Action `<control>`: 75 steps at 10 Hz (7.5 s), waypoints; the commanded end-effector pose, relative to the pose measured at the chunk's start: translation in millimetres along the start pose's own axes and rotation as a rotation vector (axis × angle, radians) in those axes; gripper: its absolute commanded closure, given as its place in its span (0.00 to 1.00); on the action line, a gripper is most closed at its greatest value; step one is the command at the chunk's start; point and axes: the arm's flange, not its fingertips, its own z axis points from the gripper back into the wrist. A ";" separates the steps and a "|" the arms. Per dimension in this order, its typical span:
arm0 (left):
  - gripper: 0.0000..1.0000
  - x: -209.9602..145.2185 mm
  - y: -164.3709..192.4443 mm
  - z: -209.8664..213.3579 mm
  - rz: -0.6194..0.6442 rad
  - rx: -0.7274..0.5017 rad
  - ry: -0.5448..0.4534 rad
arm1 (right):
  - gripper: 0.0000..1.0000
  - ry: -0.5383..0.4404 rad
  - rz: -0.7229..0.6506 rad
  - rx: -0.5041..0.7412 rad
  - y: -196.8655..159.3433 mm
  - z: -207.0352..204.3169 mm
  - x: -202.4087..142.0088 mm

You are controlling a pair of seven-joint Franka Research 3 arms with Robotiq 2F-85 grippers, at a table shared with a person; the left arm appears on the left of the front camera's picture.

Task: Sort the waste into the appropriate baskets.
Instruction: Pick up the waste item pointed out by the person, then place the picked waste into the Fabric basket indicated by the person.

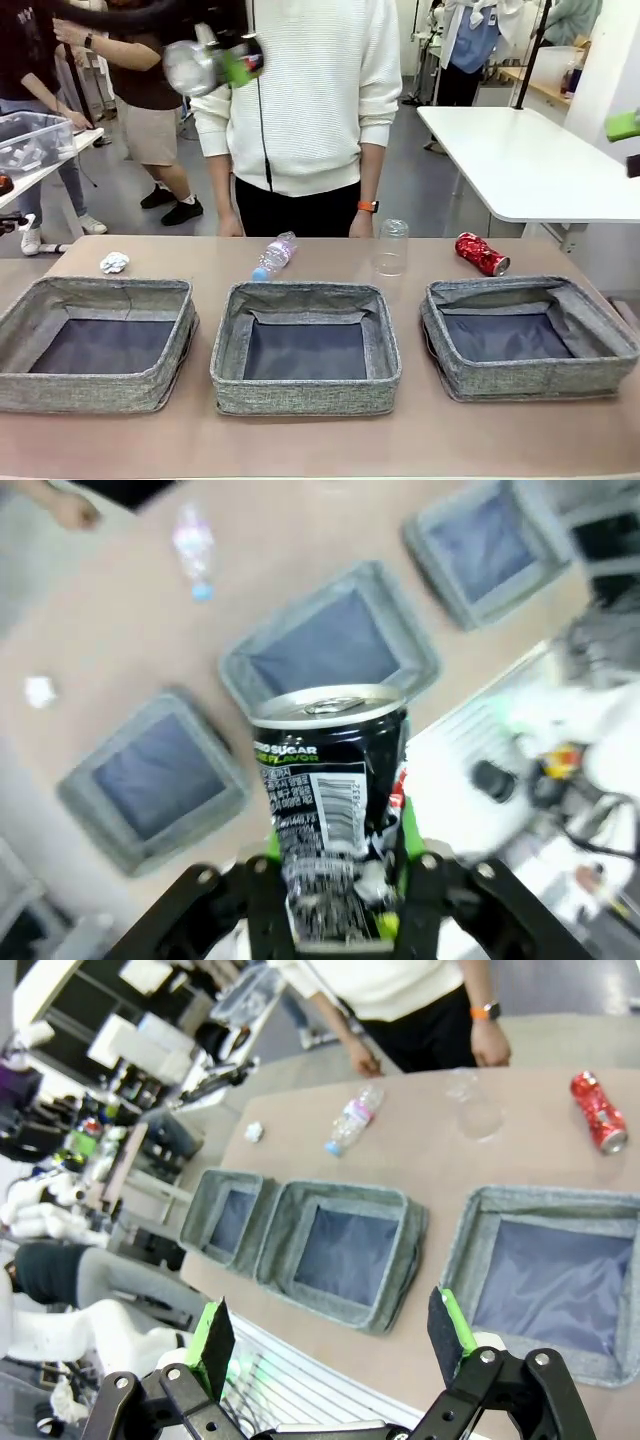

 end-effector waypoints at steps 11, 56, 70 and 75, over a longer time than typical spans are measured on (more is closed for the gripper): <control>0.55 77.8 -55.2 -13.5 0.276 -0.149 -0.087 | 0.00 -0.006 0.018 0.027 -0.7 -1.7 0.6; 0.55 152.7 -210.0 -375.6 0.113 -0.308 -0.116 | 0.00 0.199 -0.125 0.035 -103.0 147.5 -84.4; 0.00 55.8 -55.6 -201.5 0.054 -0.301 0.073 | 0.00 0.149 -0.134 0.149 -92.6 102.2 -38.9; 0.00 -66.8 162.6 -138.4 0.284 -0.822 -0.058 | 0.00 0.221 -0.174 0.469 -77.7 -6.5 16.0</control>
